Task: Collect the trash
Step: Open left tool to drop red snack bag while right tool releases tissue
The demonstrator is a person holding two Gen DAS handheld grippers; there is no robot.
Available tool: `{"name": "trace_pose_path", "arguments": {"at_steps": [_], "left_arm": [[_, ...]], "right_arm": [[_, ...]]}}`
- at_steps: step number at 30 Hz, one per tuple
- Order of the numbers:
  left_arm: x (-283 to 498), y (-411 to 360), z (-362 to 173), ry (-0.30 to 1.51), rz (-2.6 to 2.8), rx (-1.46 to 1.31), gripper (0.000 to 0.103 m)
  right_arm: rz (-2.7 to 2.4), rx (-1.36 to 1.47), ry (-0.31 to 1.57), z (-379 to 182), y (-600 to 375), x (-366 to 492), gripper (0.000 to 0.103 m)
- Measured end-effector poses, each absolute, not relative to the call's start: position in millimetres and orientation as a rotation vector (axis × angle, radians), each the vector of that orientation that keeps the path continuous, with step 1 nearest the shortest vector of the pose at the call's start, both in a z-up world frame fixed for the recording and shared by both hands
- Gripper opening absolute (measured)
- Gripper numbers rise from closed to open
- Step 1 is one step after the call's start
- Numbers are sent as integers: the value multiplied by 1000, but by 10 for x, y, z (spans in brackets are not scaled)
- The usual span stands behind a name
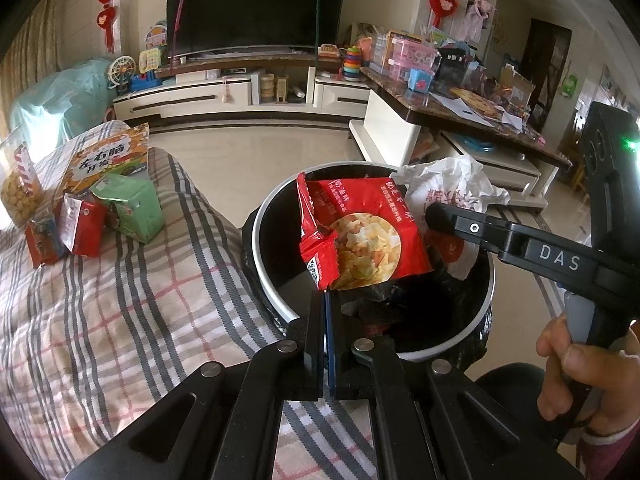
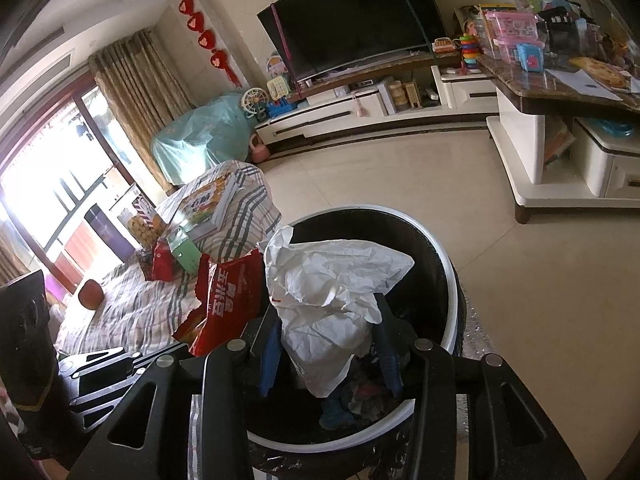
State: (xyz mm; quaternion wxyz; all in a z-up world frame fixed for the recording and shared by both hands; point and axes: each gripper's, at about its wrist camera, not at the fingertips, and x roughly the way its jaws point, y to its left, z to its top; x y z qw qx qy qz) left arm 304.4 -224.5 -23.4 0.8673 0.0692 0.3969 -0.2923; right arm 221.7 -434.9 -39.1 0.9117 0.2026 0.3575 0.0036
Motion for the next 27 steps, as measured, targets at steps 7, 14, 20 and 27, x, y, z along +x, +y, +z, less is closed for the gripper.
{"name": "trace_pose_path", "arguments": {"at_steps": [7,14,20,27], "left_arm": [[3047,-2272,-234,839,-611,149,0],[3048,-2285,-212,840,-617,143,0],[3024,-2278,-187,841,-626,129,4],[2973,-2088,-136,812,-584,84,35]], "right_arm": [[5,414,744,-400,-4356,2236,43],[2,412,743,-386,-4358,2250,44],[-4,427,750,-382,-4379,2247,57],[-12,442,739,-333,-4391,2192,78]]}}
